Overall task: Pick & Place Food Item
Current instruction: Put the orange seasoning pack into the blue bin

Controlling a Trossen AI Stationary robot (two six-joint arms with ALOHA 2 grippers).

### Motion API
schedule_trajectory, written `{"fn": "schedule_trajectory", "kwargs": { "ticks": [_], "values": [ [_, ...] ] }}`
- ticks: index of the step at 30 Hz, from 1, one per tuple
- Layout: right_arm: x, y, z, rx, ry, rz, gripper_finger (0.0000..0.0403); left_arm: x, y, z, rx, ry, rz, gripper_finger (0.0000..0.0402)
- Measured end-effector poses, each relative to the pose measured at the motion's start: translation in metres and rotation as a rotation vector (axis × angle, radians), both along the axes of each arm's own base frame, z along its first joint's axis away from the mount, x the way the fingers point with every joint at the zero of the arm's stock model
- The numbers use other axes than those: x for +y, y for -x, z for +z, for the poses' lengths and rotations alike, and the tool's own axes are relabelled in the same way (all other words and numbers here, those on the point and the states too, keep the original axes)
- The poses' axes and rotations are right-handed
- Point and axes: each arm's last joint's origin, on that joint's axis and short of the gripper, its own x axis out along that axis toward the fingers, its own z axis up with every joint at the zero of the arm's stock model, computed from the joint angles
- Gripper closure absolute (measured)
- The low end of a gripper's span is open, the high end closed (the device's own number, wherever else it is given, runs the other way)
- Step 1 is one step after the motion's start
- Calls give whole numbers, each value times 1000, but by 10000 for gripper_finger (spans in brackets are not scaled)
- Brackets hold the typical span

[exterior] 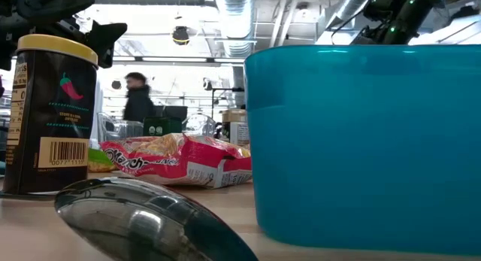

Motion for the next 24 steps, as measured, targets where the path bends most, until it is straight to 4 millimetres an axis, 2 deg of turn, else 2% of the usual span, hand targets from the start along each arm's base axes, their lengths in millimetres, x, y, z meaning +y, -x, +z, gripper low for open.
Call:
{"fn": "schedule_trajectory", "kwargs": {
  "ticks": [5, 9, 24],
  "values": [
    [2, 1, 18, -20, 24, 3, 293, 0, 0, 0, 0, 0, 0, 131],
    [4, -1, 25, -29, 33, 15, 294, 0, 0, 0, 0, 0, 0, 131],
    [10, 3, 19, 28, -45, -7, 294, 0, 0, 0, 0, 0, 0, 131]
  ]
}}
